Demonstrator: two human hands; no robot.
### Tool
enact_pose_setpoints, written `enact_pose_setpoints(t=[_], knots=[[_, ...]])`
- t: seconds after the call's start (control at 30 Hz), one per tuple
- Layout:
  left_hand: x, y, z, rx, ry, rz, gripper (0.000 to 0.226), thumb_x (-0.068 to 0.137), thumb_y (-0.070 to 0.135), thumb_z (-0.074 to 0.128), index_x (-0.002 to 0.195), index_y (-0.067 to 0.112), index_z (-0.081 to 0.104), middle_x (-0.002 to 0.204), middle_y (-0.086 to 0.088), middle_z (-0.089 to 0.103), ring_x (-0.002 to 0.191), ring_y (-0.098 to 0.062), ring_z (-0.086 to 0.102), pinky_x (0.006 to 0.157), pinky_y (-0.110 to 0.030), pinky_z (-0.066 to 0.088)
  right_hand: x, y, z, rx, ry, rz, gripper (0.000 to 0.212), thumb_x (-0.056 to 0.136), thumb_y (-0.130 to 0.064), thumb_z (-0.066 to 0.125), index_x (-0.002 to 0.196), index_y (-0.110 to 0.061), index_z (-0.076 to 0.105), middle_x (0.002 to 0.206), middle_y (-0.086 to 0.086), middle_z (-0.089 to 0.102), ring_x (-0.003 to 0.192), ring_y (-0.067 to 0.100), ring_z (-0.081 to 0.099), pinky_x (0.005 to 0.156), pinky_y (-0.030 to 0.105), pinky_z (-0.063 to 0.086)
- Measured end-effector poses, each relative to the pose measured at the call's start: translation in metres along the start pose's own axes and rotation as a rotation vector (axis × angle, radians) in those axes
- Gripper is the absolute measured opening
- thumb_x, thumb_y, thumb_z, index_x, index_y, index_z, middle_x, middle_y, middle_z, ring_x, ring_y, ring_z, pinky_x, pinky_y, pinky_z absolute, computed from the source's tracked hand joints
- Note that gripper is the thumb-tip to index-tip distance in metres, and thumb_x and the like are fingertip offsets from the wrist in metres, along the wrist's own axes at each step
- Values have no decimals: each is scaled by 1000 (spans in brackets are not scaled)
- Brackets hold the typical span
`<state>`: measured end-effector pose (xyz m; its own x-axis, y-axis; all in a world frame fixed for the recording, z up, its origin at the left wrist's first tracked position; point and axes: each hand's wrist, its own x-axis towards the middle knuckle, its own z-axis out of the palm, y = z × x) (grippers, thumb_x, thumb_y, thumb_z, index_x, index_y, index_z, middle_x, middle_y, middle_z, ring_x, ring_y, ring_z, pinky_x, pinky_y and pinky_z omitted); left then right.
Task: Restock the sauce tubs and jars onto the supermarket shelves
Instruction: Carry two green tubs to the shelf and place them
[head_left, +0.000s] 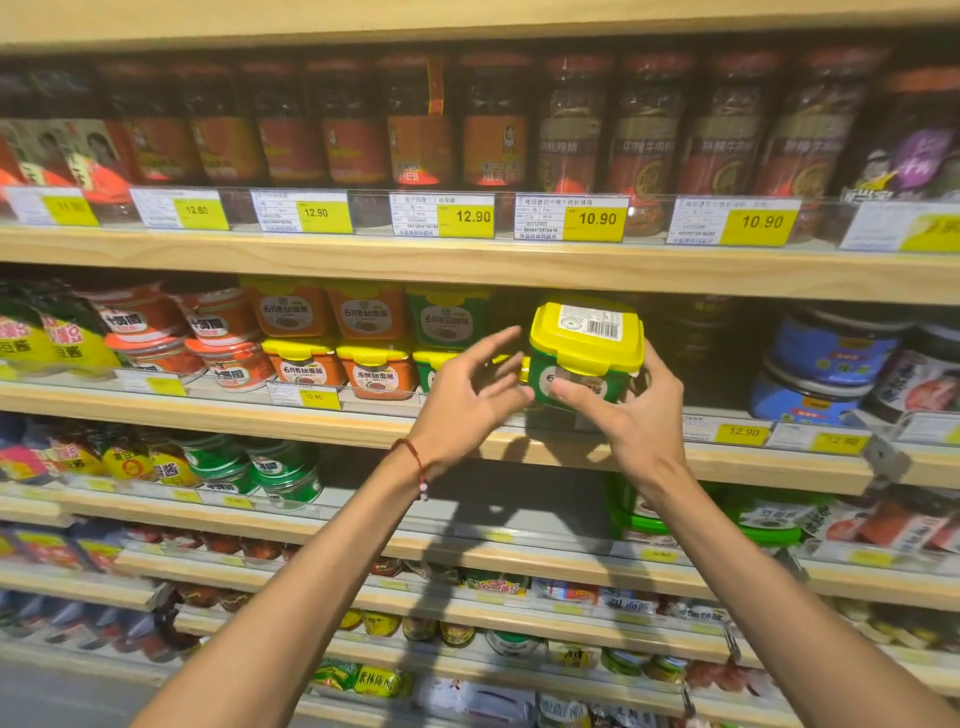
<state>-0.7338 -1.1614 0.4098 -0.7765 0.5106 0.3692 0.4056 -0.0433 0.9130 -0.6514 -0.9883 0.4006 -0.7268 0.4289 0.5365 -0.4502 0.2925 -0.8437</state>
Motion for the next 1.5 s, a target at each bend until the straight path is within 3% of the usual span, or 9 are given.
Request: enact_pose_setpoints(t=[0.4,0.5,0.57,0.7,0.93,1.03,1.2,1.3,1.5], knots=[[8,-11,17,136,92,92,60,90,11,71,146,13,51,138,0,65,133,-19,56,112,-50,45,29,2,-11,-248,-352,12,65,86,-36,75,142,-18,46,135,-8,62,117,-7,58,96,13,43],[13,-11,18,167,148,110,57,92,12,69,147,15,51,135,4,66,130,-14,58,111,-46,47,31,3,-5,-341,-252,-52,46,90,-31,78,131,-21,61,118,-10,71,68,-6,56,66,10,41],[17,-12,18,173,195,127,56,94,20,69,147,15,51,136,3,66,130,-11,58,110,-44,48,29,5,1,-319,-116,-55,35,87,-35,81,119,-24,71,101,-14,77,58,7,54,63,20,49],[22,-17,16,180,221,93,59,94,31,69,146,10,52,135,-2,66,126,-10,61,106,-42,51,29,4,13,-219,49,51,41,74,-34,91,110,-18,80,105,-12,77,87,-10,66,89,23,59],[33,-24,17,175,440,9,61,86,28,80,139,5,59,131,-8,68,116,-11,66,96,-25,56,32,12,17,-106,177,126,58,74,-18,91,123,1,70,108,-4,71,75,-28,58,73,0,47],[36,-20,17,224,566,31,58,77,30,87,126,6,69,118,-7,74,106,-11,71,94,-32,59,28,11,20,-61,151,112,52,81,-8,85,126,8,65,111,-4,64,70,-32,55,67,-4,43],[41,-17,20,266,631,40,48,72,33,90,112,9,78,103,-1,78,91,-5,73,87,-27,60,32,0,25,-148,154,125,11,88,-1,77,85,2,67,69,-15,53,51,-24,51,53,-3,38],[42,-21,22,238,642,38,45,72,33,91,108,10,79,100,0,79,91,-6,73,85,-24,60,34,8,25,-220,172,98,30,89,-8,78,69,-15,56,64,-13,47,51,-11,53,55,2,43],[33,-20,24,201,634,69,35,78,25,88,107,8,78,94,2,77,80,8,70,75,-14,58,24,14,18,-374,128,58,10,96,-19,72,103,-12,69,94,-15,68,83,-22,60,82,10,55]])
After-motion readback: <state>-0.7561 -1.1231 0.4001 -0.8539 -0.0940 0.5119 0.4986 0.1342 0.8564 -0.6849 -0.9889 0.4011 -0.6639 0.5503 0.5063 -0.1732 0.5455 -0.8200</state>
